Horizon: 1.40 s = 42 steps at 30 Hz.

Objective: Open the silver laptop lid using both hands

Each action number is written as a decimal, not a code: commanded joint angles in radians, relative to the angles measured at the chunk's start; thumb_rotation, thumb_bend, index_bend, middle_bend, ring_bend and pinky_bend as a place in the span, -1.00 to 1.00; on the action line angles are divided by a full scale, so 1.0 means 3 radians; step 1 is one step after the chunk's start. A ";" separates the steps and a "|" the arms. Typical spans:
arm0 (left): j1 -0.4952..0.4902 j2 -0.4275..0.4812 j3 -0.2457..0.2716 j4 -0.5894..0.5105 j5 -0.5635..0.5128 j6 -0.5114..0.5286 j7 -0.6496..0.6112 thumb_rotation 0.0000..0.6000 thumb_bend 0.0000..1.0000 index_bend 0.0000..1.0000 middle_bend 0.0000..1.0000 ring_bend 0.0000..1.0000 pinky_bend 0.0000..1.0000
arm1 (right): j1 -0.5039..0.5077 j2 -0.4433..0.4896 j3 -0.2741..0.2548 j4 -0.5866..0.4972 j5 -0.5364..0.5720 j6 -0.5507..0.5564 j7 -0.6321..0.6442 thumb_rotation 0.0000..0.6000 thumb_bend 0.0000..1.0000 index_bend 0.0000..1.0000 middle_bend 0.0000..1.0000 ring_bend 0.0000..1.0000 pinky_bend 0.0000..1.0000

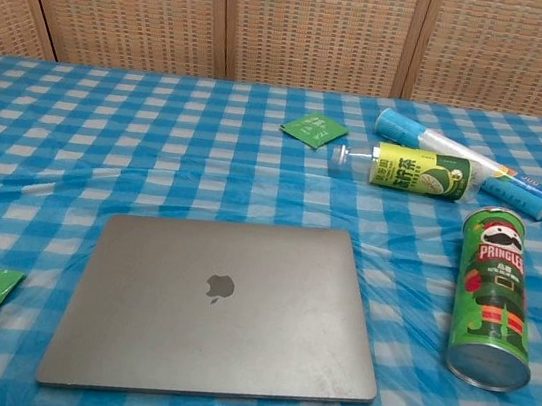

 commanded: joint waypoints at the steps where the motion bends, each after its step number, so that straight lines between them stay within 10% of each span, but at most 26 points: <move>1: -0.0020 -0.0001 0.0008 -0.0031 0.0088 -0.0055 0.0004 1.00 -1.00 -1.00 -1.00 -1.00 -1.00 | 0.0001 -0.0004 -0.0003 -0.0007 -0.0009 0.0005 0.0007 1.00 -1.00 -0.78 -1.00 -1.00 -1.00; 17: -0.0951 -0.0659 0.0122 -0.0292 0.1066 -0.1440 0.1019 1.00 -1.00 -1.00 -1.00 -1.00 -1.00 | 0.0017 -0.0009 -0.0008 -0.0016 0.0002 -0.0033 0.0033 1.00 -1.00 -0.77 -1.00 -1.00 -1.00; 42: -0.1480 -0.1952 -0.0196 0.0182 0.0375 -0.2316 0.1764 1.00 -1.00 -1.00 -1.00 -1.00 -1.00 | 0.0060 -0.0006 -0.0011 0.0026 0.0046 -0.0129 0.0124 1.00 -1.00 -0.77 -1.00 -1.00 -1.00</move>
